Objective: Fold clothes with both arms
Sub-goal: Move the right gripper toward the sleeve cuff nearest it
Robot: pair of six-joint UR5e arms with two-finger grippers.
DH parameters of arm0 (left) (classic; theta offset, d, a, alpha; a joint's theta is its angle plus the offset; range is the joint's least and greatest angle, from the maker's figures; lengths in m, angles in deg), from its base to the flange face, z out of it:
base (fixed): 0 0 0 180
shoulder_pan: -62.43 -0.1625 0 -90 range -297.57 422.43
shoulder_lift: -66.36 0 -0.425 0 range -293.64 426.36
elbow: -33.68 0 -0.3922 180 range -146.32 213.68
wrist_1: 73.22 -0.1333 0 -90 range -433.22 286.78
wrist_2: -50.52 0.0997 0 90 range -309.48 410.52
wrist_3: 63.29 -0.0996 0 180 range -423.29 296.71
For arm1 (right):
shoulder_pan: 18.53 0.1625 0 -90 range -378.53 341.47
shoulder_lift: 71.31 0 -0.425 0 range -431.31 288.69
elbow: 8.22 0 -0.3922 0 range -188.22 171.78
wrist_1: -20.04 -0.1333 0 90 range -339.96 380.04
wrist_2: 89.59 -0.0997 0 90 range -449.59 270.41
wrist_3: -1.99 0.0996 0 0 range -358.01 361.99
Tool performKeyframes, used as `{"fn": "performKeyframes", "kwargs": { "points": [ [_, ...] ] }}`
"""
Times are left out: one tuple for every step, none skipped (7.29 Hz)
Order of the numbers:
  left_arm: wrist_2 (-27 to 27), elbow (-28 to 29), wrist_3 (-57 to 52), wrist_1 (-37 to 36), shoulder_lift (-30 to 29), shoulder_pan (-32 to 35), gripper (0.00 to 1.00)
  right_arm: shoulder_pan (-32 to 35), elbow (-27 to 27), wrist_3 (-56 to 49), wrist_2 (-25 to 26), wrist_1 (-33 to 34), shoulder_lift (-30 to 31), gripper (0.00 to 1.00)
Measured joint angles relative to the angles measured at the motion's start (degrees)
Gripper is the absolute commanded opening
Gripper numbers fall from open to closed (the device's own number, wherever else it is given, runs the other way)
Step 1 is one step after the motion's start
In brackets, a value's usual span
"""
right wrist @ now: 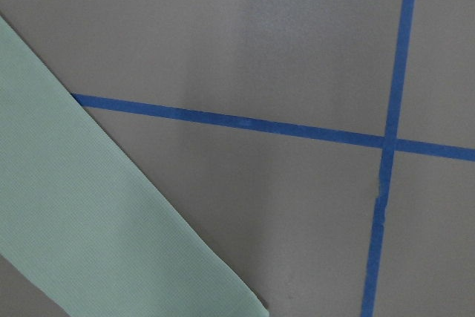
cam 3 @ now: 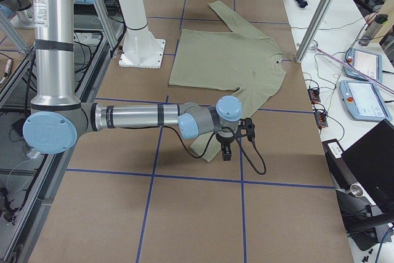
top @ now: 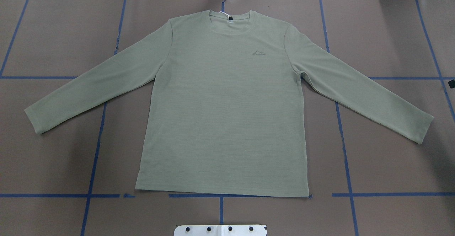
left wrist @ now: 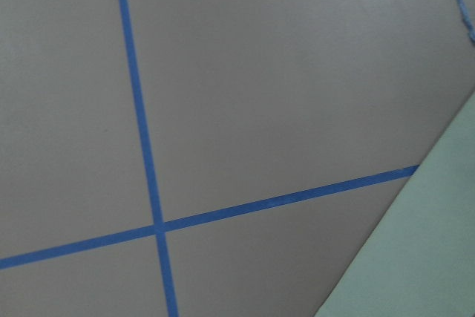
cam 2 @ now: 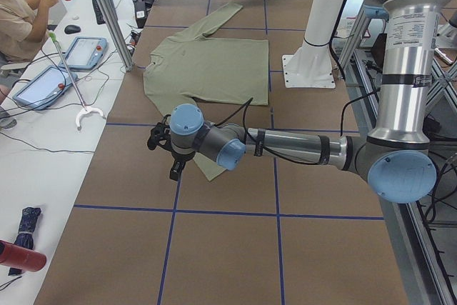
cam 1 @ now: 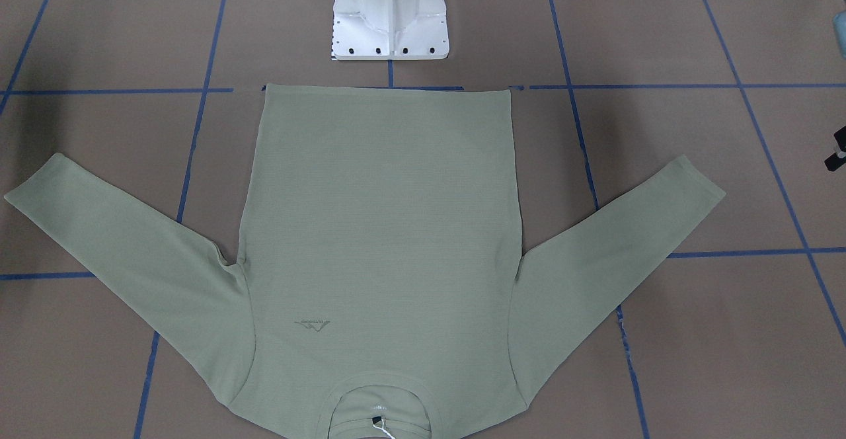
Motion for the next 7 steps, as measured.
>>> {"fn": "performKeyframes", "kwargs": {
  "points": [
    [-0.24, 0.03, 0.10, 0.31, 0.22, -0.26, 1.00, -2.42, 1.05, 4.28, 0.45, -3.89, 0.16, 0.97],
    [-0.35, 0.03, 1.00, 0.42, 0.27, -0.40, 1.00, -4.79, 2.28, 8.37, 0.67, -7.94, 0.56, 0.95],
    [-0.40, -0.05, 2.49, 0.56, 0.29, -0.44, 1.00, -6.69, 3.65, 12.16, 0.73, -11.86, 0.83, 0.94],
    [-0.40, -0.15, 3.39, 0.62, 0.32, -0.46, 1.00, -8.55, 4.72, 15.21, 1.09, -14.77, 0.97, 0.94],
    [-0.37, -0.19, 3.80, 0.65, 0.32, -0.50, 1.00, -10.12, 6.12, 17.08, 1.62, -16.10, 1.00, 0.89],
    [-0.30, -0.19, 3.97, 0.66, 0.29, -0.53, 1.00, -10.94, 7.61, 18.30, 1.76, -16.61, 1.01, 0.88],
    [-0.23, -0.24, 4.03, 0.66, 0.27, -0.55, 1.00, -11.22, 8.43, 19.48, 1.71, -16.75, 1.08, 0.83]
  ]
}}
